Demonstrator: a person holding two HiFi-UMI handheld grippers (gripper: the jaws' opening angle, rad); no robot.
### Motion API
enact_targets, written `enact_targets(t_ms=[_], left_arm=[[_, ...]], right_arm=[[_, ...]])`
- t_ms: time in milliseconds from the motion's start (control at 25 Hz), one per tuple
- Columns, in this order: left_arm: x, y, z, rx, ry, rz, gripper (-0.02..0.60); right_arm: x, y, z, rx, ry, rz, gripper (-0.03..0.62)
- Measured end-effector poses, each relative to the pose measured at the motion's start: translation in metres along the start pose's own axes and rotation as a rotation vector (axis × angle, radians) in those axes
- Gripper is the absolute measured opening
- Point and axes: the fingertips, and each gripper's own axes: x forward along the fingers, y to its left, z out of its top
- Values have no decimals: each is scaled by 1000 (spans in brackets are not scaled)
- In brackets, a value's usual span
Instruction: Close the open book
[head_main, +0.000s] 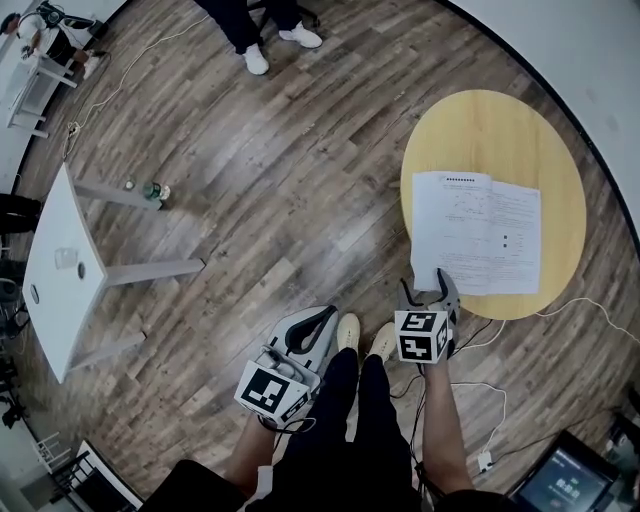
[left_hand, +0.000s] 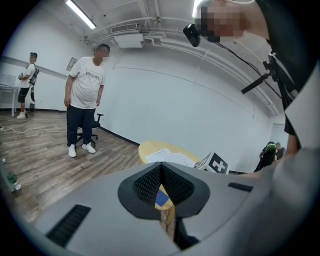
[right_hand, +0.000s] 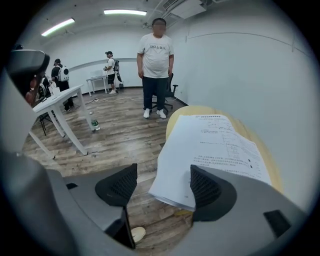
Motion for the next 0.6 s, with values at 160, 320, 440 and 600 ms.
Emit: enact_targets(t_ms=[160, 320, 440, 600], left_arm=[[0, 14, -3, -19, 0, 10, -2], [-1, 26, -6, -48, -2, 16, -2], [-1, 32, -11, -57, 7, 21, -2], [1, 35, -18, -67, 15, 23, -2]], right_arm=[[9, 2, -6, 8, 30, -10, 313], [15, 1, -9, 6, 50, -35, 313], [18, -3, -11, -11, 71, -71, 311], [20, -3, -14, -44, 75, -112, 311]])
